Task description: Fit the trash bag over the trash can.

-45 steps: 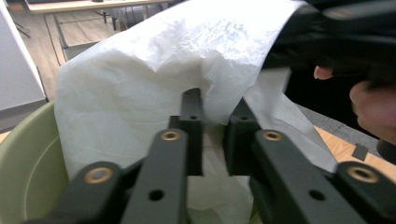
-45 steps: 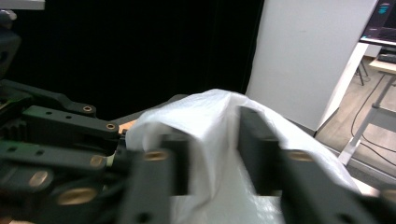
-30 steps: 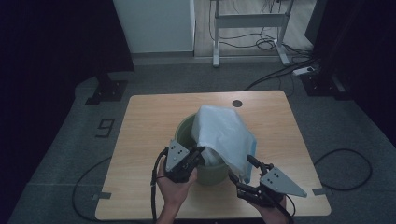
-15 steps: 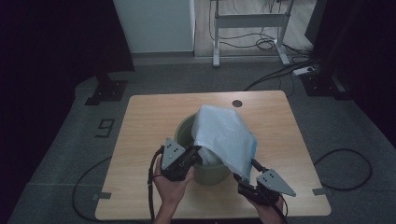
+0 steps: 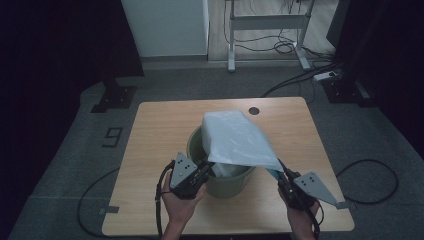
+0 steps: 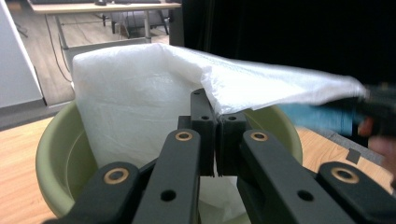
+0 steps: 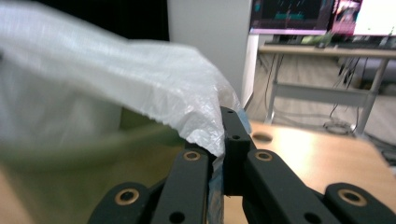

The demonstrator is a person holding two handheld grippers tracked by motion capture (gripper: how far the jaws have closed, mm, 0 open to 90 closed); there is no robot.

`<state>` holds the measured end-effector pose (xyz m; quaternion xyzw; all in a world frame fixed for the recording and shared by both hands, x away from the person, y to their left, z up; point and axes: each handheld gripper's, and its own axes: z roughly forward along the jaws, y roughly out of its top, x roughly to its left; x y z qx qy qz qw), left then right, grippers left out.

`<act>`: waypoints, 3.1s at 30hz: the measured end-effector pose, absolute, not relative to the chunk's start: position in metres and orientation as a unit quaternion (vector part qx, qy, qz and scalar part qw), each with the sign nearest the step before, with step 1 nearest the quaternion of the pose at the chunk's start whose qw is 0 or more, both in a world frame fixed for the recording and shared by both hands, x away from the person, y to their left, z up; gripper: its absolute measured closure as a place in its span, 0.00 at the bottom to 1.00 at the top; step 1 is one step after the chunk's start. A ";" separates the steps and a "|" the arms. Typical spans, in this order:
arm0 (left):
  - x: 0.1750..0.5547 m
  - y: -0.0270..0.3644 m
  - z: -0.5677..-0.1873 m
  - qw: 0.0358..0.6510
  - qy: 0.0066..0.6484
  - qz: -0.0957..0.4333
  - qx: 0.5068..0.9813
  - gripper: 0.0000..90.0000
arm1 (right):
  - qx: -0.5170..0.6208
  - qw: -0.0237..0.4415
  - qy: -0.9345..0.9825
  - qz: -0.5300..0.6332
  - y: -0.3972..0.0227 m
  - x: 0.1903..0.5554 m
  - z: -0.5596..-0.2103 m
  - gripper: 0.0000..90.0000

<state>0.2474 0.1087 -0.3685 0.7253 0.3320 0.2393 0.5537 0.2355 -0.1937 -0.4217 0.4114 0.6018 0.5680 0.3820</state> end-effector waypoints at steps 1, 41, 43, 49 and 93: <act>0.247 0.107 -0.368 0.552 0.329 0.240 0.728 0.97 | 0.410 0.393 0.585 0.579 -0.198 0.239 -0.409 0.98; 0.245 0.115 -0.340 0.558 0.279 0.214 0.752 0.29 | 0.302 0.369 0.614 0.629 -0.149 0.248 -0.340 0.98; 0.244 0.112 -0.339 0.556 0.272 0.212 0.756 0.29 | 0.301 0.364 0.617 0.629 -0.146 0.248 -0.340 0.98; 0.245 0.100 -0.340 0.538 0.269 0.234 0.764 0.29 | 0.299 0.358 0.618 0.633 -0.143 0.248 -0.338 0.98; 0.249 0.173 -0.356 0.616 0.329 0.212 0.683 1.00 | 0.326 0.352 0.645 0.595 -0.150 0.251 -0.368 0.99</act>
